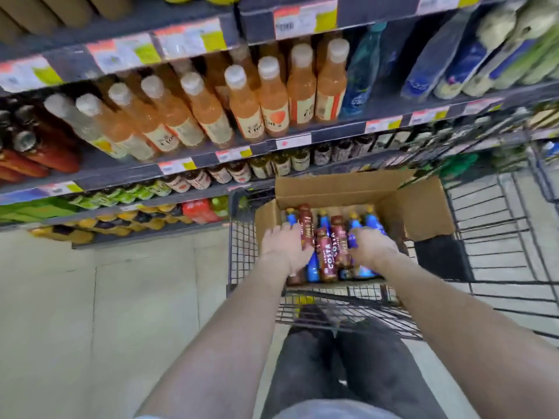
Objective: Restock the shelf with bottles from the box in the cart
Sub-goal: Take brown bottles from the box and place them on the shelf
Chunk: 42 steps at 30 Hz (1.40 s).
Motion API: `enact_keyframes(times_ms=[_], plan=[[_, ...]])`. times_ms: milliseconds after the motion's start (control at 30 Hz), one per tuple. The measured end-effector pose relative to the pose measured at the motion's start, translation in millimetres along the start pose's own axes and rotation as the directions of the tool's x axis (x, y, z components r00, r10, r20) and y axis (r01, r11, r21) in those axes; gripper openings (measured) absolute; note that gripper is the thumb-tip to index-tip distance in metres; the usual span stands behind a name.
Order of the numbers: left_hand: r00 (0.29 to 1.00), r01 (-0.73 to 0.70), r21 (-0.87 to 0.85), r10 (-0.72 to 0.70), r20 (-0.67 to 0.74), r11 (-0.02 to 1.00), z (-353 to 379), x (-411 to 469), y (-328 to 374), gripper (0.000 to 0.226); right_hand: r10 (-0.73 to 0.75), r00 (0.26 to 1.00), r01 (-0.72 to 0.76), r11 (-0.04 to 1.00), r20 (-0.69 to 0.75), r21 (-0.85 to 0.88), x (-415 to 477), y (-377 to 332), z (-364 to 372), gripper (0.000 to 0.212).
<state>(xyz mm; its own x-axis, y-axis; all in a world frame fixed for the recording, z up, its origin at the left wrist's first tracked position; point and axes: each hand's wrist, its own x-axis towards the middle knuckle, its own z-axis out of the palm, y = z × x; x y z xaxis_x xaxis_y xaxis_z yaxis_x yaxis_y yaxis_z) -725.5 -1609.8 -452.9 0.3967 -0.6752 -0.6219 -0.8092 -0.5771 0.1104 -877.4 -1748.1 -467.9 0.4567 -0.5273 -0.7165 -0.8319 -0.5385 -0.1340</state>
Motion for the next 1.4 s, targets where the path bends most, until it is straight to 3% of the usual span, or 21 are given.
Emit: enact_keyframes(times_ms=[100,300,433,633,733,933,1100,1233,1400], plan=[[0.999,0.018,-0.074,-0.015,0.041,0.997,3,29,6,0.063,0.014,0.999,-0.015,1.000,0.036,0.022,28,7,1,0.020],[0.991,0.086,-0.062,-0.079,0.105,0.994,40,76,-2,0.053,0.041,0.996,-0.049,0.993,0.078,0.106,100,18,24,0.031],[0.982,0.155,-0.099,-0.142,0.125,0.983,71,111,0,0.050,0.070,0.994,-0.089,0.961,0.083,0.262,153,20,53,0.033],[0.971,0.231,-0.217,-0.209,0.119,0.948,106,173,16,0.068,0.164,0.982,-0.187,0.846,0.091,0.499,201,32,96,0.048],[0.951,0.303,-0.224,-0.276,0.142,0.926,125,187,23,0.076,0.152,0.984,-0.178,0.859,0.092,0.480,217,34,113,0.064],[0.928,0.370,-0.229,-0.371,0.040,0.900,146,211,28,0.087,0.104,0.994,-0.094,0.955,-0.022,0.281,231,35,127,0.075],[0.903,0.428,-0.243,-0.404,0.145,0.870,144,222,23,0.092,0.081,0.996,-0.087,0.971,0.036,0.222,237,35,126,0.076],[0.863,0.496,-0.355,-0.406,0.299,0.792,134,231,18,0.091,0.121,0.987,-0.147,0.946,0.105,0.290,239,35,116,0.088],[0.861,0.505,-0.452,-0.394,0.321,0.735,134,229,14,0.091,0.111,0.990,-0.137,0.894,0.086,0.427,233,39,119,0.080]])
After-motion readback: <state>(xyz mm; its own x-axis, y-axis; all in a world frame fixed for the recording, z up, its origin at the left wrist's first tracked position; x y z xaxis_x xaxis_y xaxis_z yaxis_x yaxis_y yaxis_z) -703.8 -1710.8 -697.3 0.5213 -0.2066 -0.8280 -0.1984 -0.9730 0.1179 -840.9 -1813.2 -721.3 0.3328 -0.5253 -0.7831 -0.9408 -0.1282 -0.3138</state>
